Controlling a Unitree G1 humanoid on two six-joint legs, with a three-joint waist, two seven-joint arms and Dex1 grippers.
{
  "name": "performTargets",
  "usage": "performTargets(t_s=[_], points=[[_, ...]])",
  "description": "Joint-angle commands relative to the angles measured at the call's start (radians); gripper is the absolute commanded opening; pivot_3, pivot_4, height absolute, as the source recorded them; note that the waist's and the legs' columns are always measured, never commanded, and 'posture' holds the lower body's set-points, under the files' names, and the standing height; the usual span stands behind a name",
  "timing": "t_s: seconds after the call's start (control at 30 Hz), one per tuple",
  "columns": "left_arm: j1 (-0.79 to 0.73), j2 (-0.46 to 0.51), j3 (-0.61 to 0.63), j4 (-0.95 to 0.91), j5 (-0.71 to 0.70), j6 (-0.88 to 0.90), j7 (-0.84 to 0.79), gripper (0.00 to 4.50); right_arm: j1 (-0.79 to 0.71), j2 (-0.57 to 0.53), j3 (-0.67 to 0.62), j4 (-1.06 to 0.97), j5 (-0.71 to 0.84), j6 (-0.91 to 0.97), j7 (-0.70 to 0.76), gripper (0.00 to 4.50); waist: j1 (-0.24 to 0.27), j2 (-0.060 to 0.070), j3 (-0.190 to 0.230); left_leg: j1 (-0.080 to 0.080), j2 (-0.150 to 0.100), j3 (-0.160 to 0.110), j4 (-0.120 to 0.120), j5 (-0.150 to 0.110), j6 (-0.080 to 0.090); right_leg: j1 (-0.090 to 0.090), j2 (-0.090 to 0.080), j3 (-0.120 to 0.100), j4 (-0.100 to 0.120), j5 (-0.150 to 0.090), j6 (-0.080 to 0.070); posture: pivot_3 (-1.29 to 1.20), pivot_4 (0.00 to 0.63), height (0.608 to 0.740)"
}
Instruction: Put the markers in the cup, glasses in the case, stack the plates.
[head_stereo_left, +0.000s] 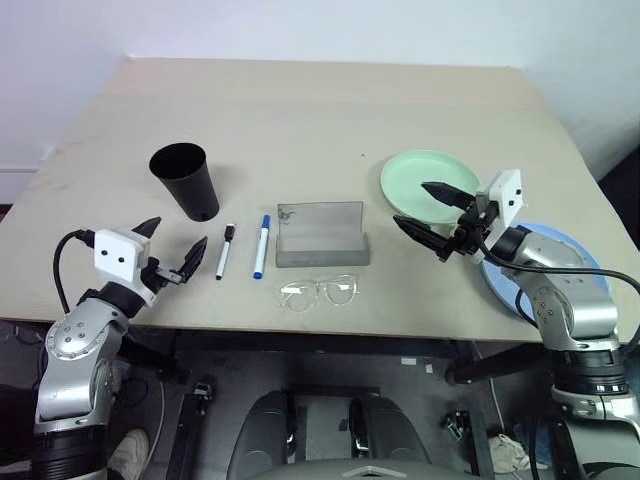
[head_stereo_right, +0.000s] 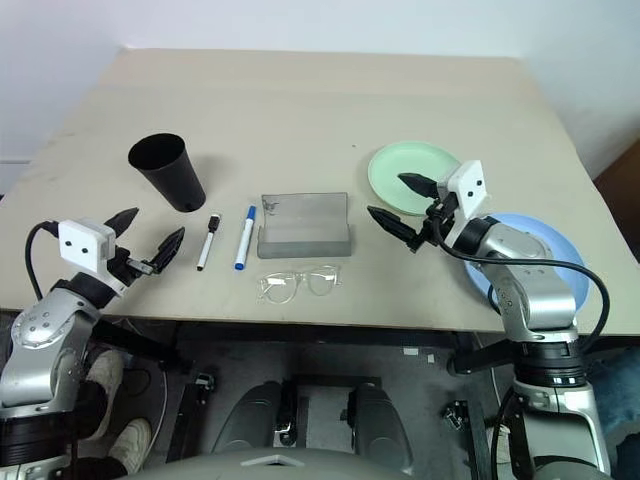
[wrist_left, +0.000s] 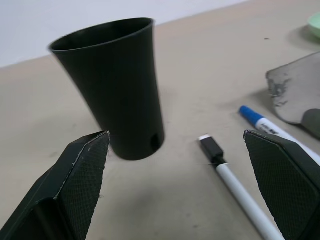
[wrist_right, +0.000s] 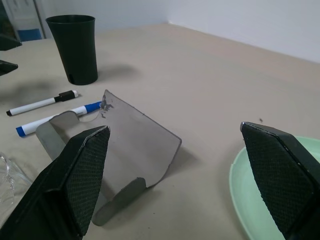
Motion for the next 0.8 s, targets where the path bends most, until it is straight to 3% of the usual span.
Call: performTargets(t_s=[0.03, 0.8], points=[[-0.006, 0.009, -0.016, -0.005, 0.014, -0.037, -0.024, 4.50, 0.013, -0.027, -0.040, -0.056, 0.021, 0.012, -0.001, 4.45, 0.000, 0.000, 0.000, 0.000, 0.000, 0.000, 0.000, 0.000, 0.000, 0.000, 0.000, 0.000, 0.000, 0.000, 0.000, 0.00, 0.150, 0.740], [-0.076, -0.010, -0.119, 0.002, 0.010, -0.027, -0.086, 4.50, 0.154, -0.023, -0.101, -0.060, 0.035, -0.049, -0.008, 4.45, 0.002, 0.000, 0.000, 0.000, 0.000, 0.000, 0.000, 0.000, 0.000, 0.000, 0.000, 0.000, 0.000, 0.001, 0.002, 0.00, 0.150, 0.740]])
